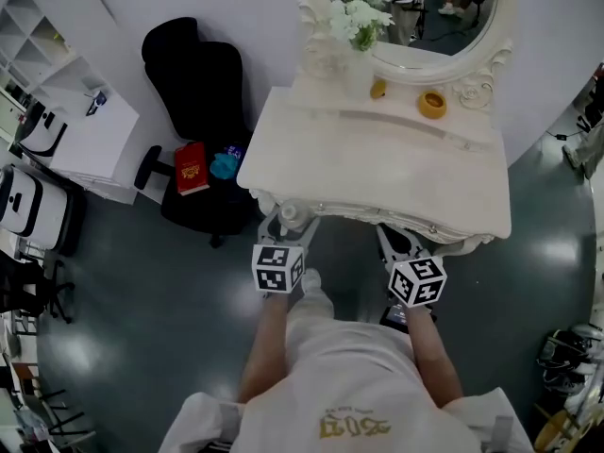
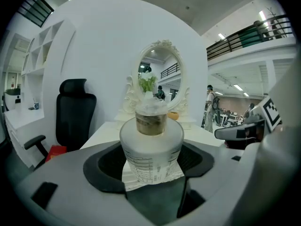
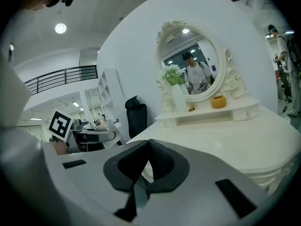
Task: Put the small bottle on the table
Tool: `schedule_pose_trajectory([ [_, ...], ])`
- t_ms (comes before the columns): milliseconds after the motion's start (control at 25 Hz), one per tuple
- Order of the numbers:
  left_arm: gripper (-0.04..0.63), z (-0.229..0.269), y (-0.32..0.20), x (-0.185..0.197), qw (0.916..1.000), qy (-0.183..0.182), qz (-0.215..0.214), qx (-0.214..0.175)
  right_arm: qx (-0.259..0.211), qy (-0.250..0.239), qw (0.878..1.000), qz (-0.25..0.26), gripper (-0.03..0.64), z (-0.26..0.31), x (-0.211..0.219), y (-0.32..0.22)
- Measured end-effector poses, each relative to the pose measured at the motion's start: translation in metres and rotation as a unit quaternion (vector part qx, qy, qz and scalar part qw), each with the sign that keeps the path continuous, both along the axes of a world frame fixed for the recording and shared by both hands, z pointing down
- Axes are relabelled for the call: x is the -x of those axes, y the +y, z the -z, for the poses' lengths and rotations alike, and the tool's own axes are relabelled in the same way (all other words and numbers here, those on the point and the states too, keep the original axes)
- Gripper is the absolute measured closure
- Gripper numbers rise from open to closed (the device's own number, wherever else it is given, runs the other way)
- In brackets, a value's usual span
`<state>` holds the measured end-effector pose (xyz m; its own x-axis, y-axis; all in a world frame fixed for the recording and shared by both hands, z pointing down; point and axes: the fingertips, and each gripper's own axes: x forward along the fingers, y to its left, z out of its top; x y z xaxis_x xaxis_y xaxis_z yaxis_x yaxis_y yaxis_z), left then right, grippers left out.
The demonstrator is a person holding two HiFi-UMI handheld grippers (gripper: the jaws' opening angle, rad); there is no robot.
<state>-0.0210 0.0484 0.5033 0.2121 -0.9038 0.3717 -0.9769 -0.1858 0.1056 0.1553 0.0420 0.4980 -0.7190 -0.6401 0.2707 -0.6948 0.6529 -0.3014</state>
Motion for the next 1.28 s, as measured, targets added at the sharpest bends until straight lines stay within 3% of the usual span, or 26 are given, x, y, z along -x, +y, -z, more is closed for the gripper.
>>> schedule_pose_trajectory([
  [240,0.253,0.009,-0.066,0.058,1.0,0.001,-0.007,-0.004,0.004,-0.008,1.0,-0.022,0.604,0.005,0.05,-0.06],
  [560,0.253,0.0,-0.129,0.104,0.9988,0.001,-0.048,0.013,0.036,-0.021,0.996,-0.073,0.604,-0.007,0.093,-0.112],
  [960,0.253,-0.027,-0.17,0.12,0.9944,0.017,-0.1,0.029,0.028,-0.007,0.991,-0.132,0.603,-0.01,0.105,-0.151],
  [1280,0.253,-0.034,-0.188,0.121,0.9934,0.022,-0.107,0.034,0.029,0.008,0.992,-0.125,0.604,-0.015,0.115,-0.16],
])
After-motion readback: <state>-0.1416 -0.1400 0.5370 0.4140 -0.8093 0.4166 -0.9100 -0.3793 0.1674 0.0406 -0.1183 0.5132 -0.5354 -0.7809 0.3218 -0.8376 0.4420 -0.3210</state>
